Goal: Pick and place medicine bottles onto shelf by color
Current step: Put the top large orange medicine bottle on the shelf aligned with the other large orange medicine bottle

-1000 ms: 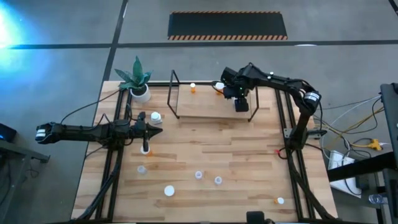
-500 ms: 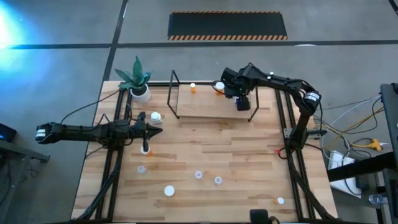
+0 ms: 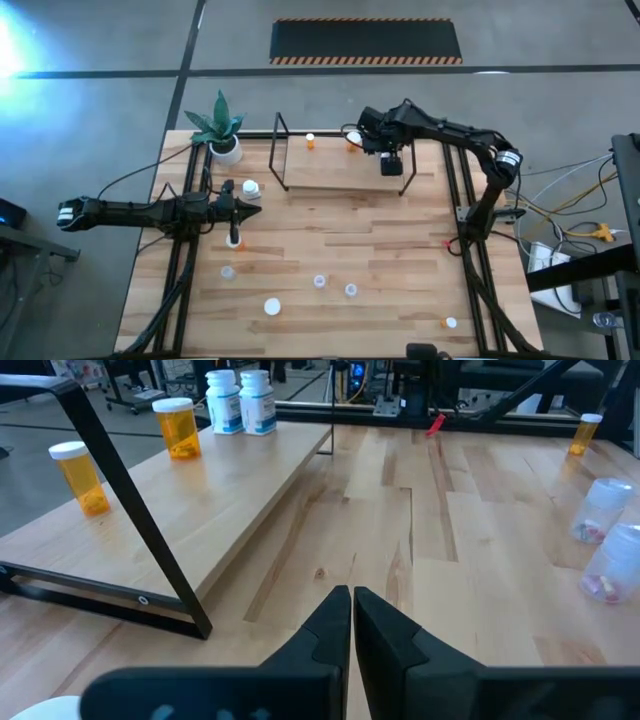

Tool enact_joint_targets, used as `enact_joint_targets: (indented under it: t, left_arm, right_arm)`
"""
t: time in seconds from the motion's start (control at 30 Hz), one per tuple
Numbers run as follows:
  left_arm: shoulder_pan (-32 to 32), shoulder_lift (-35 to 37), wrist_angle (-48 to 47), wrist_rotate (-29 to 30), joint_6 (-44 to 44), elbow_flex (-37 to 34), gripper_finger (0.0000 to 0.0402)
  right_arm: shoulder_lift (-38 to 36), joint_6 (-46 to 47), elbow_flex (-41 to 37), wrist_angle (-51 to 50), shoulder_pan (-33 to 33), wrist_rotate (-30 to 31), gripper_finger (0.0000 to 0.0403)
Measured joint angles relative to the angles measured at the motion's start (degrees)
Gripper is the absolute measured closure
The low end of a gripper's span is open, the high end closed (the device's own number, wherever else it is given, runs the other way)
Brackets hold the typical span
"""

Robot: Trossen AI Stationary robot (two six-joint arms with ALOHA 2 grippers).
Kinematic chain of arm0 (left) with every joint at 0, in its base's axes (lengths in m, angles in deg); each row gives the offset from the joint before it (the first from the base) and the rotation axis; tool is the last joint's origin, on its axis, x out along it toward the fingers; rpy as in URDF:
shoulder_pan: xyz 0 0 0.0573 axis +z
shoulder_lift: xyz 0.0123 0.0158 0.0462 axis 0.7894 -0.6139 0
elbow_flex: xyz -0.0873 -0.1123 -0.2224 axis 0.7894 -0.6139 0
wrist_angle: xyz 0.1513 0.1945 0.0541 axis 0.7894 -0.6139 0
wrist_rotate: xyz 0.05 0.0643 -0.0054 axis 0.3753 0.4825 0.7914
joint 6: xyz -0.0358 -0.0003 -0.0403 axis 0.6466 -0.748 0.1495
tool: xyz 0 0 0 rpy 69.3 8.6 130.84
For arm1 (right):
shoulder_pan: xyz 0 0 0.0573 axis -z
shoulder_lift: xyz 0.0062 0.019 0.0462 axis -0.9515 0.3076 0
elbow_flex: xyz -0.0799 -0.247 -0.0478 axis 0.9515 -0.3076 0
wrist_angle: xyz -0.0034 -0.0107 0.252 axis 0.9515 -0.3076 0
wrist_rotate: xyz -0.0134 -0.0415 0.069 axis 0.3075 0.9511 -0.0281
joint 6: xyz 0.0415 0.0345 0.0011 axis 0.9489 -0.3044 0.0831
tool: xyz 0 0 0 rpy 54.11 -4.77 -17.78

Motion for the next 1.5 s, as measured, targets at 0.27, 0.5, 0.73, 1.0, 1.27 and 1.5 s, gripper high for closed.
enact_joint_targets:
  t: [0.27,0.5,0.73,1.0,1.27,1.5]
  left_arm:
    - [0.0,0.0,0.0,0.0,0.0,0.0,0.0402]
    - [0.0,0.0,0.0,0.0,0.0,0.0,0.0402]
    - [0.0,0.0,0.0,0.0,0.0,0.0,0.0402]
    - [0.0,0.0,0.0,0.0,0.0,0.0,0.0402]
    - [0.0,0.0,0.0,0.0,0.0,0.0,0.0402]
    - [0.0,-0.2,0.0,0.0,0.0,0.0,0.0402]
  right_arm:
    - [-9.9,11.9,-0.8,8.4,-8.8,-8.5,0.0116]
    - [-20.1,18.7,-15.1,31.0,-21.3,-15.1,0.0140]
    - [-24.2,27.4,-28.9,49.4,-37.1,-5.0,0.0160]
    - [-22.3,45.2,-36.8,54.3,-53.8,10.2,0.0174]
    - [-16.7,58.8,-40.2,57.7,-65.3,21.8,0.0177]
    - [-4.9,50.0,-39.9,80.4,-66.4,21.0,0.0177]
